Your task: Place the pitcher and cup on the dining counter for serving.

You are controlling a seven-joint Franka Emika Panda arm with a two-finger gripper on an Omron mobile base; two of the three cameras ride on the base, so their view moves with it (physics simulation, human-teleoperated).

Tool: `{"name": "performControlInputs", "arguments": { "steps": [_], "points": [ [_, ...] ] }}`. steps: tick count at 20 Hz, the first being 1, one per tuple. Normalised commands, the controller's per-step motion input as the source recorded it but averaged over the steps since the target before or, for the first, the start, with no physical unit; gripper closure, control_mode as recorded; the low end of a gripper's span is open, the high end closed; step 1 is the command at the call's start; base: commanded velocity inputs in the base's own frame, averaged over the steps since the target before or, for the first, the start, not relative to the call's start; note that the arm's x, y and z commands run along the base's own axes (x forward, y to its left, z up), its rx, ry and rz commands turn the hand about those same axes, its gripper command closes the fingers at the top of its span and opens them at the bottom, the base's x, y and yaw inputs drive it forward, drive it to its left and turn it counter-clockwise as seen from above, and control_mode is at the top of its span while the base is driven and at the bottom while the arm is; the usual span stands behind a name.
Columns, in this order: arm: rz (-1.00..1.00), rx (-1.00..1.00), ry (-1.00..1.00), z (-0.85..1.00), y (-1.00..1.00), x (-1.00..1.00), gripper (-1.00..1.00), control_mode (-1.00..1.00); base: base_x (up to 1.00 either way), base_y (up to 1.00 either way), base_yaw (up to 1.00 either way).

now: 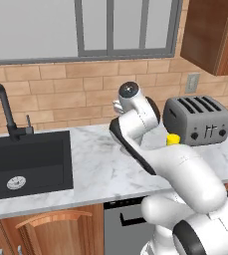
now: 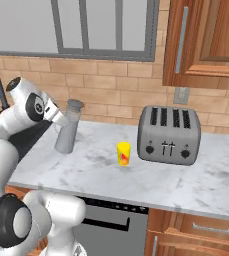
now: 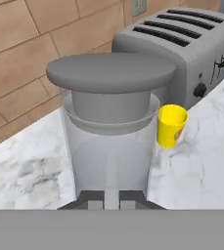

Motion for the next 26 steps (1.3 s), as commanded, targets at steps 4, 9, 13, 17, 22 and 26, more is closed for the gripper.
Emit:
{"name": "performControlInputs", "arguments": {
  "steps": [4, 9, 13, 17, 22, 26],
  "points": [
    [0.37, 0.0, -0.26, 0.54, -0.28, -0.06, 1.0, -1.0, 0.0, 0.0, 0.0],
    [0.46, 0.01, -0.32, 0.36, -0.43, -0.13, 1.0, -1.0, 0.0, 0.0, 0.0],
    [0.17, -0.01, -0.2, 0.2, -0.05, -0.11, 1.0, -1.0, 0.0, 0.0, 0.0],
    [0.0, 0.0, 0.0, 0.0, 0.0, 0.0, 1.0, -1.0, 0.0, 0.0, 0.0],
    [0.06, 0.0, 0.0, 0.0, 0.0, -0.18, 1.0, 1.0, -0.08, 0.0, 0.05],
    [0.0, 0.0, 0.0, 0.0, 0.0, 0.0, 1.0, 1.0, -0.51, 0.01, 0.47]
  ]
}}
